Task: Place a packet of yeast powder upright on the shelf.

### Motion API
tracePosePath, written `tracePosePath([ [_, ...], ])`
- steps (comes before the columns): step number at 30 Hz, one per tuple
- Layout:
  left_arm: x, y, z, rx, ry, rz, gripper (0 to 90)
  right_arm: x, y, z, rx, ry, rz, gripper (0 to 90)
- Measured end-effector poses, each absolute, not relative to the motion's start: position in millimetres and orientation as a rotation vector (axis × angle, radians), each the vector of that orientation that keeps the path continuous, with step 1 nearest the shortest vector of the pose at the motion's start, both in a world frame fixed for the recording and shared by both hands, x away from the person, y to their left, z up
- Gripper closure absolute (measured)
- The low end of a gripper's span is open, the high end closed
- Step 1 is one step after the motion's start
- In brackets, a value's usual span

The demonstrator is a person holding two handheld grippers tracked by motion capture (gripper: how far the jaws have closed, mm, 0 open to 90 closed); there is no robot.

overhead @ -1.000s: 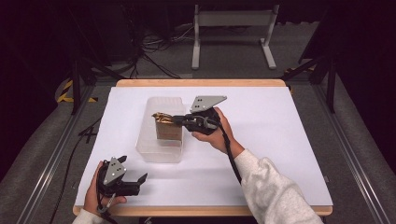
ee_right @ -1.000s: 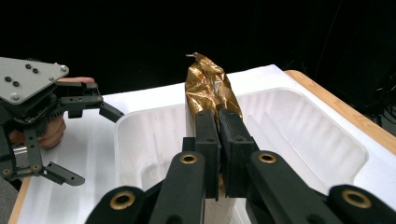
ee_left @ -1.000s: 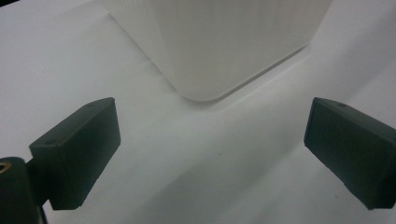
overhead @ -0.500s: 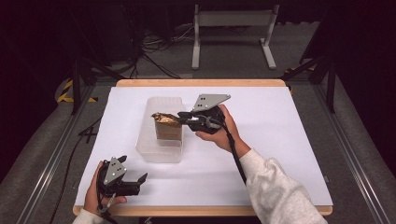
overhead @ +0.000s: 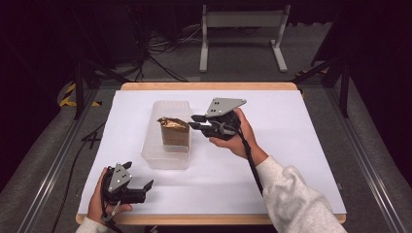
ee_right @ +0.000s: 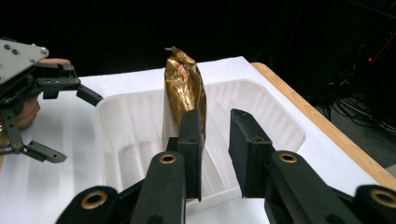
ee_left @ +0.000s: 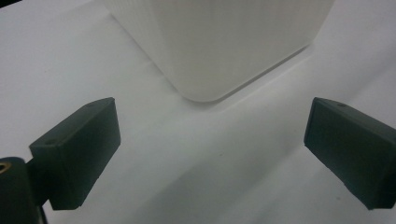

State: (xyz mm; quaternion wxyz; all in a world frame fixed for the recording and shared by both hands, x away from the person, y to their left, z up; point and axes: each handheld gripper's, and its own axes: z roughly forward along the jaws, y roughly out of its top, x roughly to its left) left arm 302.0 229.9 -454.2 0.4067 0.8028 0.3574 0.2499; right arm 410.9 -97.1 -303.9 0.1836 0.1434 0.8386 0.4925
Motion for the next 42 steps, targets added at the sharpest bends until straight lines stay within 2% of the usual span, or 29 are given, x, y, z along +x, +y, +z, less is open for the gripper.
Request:
tracePosePath([
  [20,302.3,229.9,-454.4,2.029,0.902,0.63,4.5,402.0,-124.9,-300.0,0.431,2.336,1.32,70.3],
  [42,302.0,229.7,-454.4,2.024,0.902,0.629,4.5,395.1,-152.8,-304.5,0.511,2.295,1.204,58.6],
])
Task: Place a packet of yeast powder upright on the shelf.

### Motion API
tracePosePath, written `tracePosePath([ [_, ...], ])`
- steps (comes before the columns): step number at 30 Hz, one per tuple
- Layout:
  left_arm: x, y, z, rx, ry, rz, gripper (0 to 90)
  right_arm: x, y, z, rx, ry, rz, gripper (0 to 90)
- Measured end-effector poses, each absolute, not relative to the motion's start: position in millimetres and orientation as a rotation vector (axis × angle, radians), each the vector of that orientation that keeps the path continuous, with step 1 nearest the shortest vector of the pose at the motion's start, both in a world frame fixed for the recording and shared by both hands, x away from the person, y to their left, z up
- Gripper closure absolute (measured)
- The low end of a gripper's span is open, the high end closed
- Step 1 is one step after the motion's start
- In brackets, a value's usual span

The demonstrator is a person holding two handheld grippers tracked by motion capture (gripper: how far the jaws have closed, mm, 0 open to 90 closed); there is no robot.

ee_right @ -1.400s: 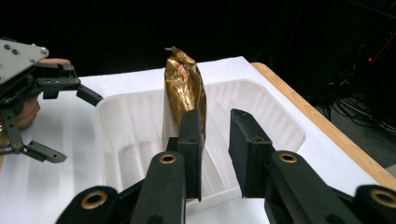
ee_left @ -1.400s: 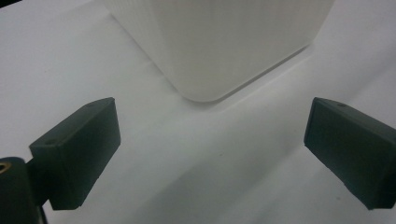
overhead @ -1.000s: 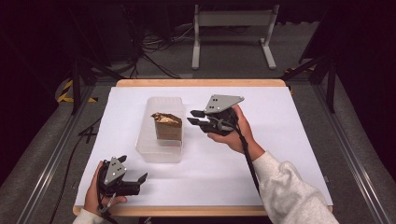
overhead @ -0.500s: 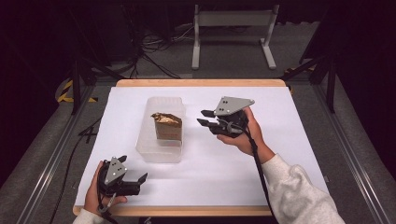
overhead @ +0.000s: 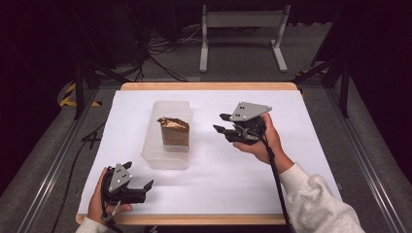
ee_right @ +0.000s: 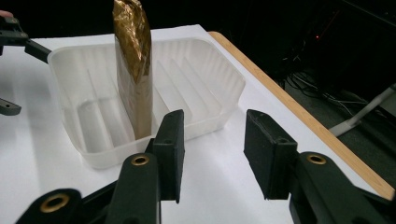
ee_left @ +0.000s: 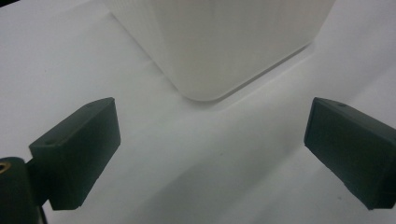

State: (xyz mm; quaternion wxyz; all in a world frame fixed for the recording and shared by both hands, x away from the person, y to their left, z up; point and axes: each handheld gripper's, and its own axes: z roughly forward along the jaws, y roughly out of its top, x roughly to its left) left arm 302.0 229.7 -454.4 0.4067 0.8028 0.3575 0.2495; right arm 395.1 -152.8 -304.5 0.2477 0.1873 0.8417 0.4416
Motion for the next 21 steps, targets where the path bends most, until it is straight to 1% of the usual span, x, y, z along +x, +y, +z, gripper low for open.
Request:
tracePosePath([
  [12,302.0,230.0,-454.3,2.022,0.902,0.625,4.5,395.0,-172.8,-311.5,0.57,2.3,1.148,50.8],
  [16,302.1,229.8,-454.5,2.024,0.904,0.626,4.5,395.3,-182.0,-315.8,0.593,2.298,1.125,50.4],
  [21,302.0,229.8,-454.5,2.021,0.909,0.625,4.5,394.8,-196.7,-322.1,0.627,2.28,1.098,46.1],
])
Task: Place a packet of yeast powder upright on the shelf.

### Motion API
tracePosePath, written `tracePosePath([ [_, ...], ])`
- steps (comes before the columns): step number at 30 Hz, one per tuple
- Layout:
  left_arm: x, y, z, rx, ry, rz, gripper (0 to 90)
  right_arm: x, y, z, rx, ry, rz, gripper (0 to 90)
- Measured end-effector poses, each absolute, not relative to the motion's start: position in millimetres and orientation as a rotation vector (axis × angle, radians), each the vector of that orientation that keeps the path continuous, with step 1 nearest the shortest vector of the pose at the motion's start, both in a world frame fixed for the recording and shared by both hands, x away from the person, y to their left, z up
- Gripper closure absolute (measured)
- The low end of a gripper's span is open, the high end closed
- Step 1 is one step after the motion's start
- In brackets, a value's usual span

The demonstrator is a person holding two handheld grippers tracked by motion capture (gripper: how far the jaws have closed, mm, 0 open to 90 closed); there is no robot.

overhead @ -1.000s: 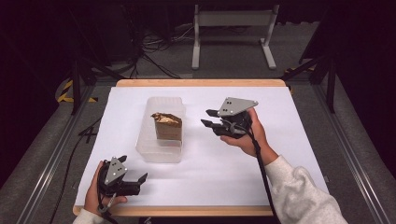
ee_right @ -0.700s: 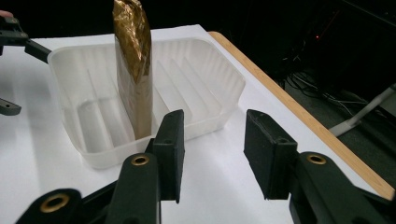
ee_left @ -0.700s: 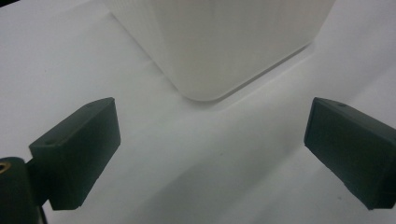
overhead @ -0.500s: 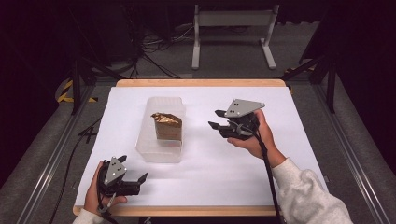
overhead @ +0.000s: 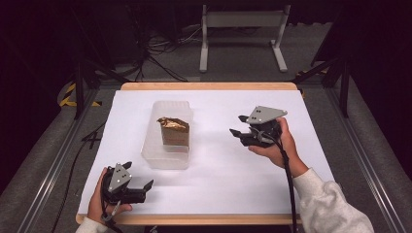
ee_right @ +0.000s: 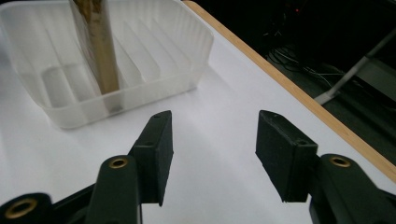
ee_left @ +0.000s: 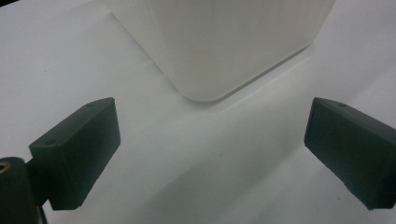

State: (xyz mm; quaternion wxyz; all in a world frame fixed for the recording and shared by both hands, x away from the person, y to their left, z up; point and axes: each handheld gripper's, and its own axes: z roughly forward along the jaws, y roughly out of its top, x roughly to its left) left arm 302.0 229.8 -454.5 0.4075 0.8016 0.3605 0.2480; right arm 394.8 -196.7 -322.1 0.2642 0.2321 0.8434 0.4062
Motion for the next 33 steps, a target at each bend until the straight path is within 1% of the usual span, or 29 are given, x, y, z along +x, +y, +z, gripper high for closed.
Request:
tracePosePath([
  [12,302.6,229.6,-454.5,2.033,0.905,0.634,4.5,376.5,-231.1,-334.5,0.628,2.225,1.023,39.2],
  [16,302.5,229.1,-454.6,2.035,0.907,0.634,4.5,371.3,-237.6,-339.6,0.633,2.218,0.999,36.6],
  [18,302.5,229.1,-454.5,2.034,0.906,0.637,4.5,368.6,-239.5,-342.0,0.627,2.21,0.974,33.8],
  [25,302.3,228.8,-454.7,2.034,0.907,0.634,4.5,361.2,-247.5,-352.8,0.635,2.201,0.949,29.7],
  [33,302.3,228.7,-454.5,2.035,0.905,0.638,4.5,351.9,-258.2,-368.9,0.679,2.165,0.933,18.7],
])
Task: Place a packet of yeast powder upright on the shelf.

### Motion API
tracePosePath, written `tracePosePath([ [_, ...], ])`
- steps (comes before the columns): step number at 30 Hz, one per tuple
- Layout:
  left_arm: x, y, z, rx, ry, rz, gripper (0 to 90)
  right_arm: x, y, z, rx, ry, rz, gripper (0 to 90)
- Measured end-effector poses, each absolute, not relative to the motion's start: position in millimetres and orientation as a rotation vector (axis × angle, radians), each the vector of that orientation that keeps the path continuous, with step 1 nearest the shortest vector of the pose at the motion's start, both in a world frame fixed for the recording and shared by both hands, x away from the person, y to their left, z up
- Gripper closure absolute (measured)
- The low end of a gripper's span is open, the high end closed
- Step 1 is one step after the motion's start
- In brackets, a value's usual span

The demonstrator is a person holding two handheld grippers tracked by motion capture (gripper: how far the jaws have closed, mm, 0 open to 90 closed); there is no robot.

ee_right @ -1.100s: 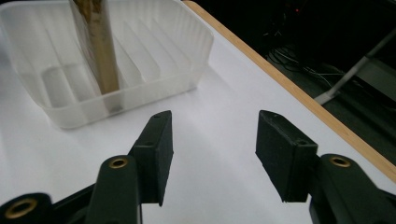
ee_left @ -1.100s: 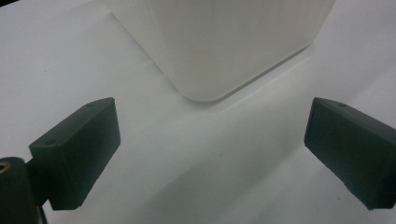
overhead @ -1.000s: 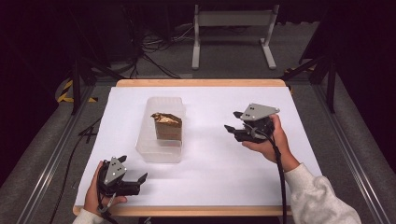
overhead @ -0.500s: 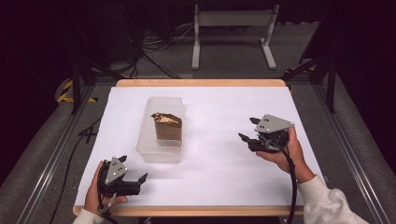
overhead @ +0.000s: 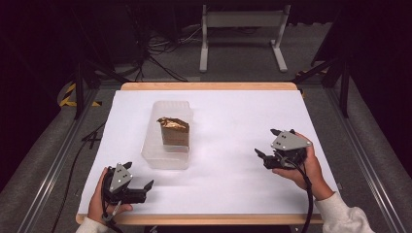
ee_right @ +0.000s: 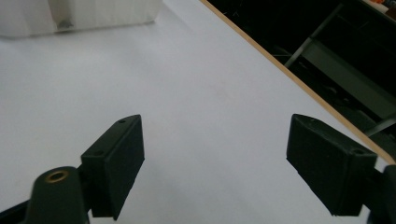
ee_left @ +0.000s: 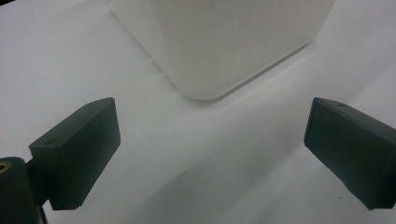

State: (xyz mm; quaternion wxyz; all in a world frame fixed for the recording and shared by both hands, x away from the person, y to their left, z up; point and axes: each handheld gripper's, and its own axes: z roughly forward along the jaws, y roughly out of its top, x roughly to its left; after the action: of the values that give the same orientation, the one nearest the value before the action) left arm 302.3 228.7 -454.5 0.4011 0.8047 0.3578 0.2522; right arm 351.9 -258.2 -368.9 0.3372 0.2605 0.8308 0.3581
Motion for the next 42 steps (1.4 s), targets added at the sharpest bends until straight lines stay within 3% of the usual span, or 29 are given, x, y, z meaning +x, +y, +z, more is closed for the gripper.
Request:
tracePosePath([
  [42,302.7,228.9,-453.9,2.034,0.902,0.64,4.5,310.6,-359.9,-432.2,0.903,2.05,0.977,12.0],
])
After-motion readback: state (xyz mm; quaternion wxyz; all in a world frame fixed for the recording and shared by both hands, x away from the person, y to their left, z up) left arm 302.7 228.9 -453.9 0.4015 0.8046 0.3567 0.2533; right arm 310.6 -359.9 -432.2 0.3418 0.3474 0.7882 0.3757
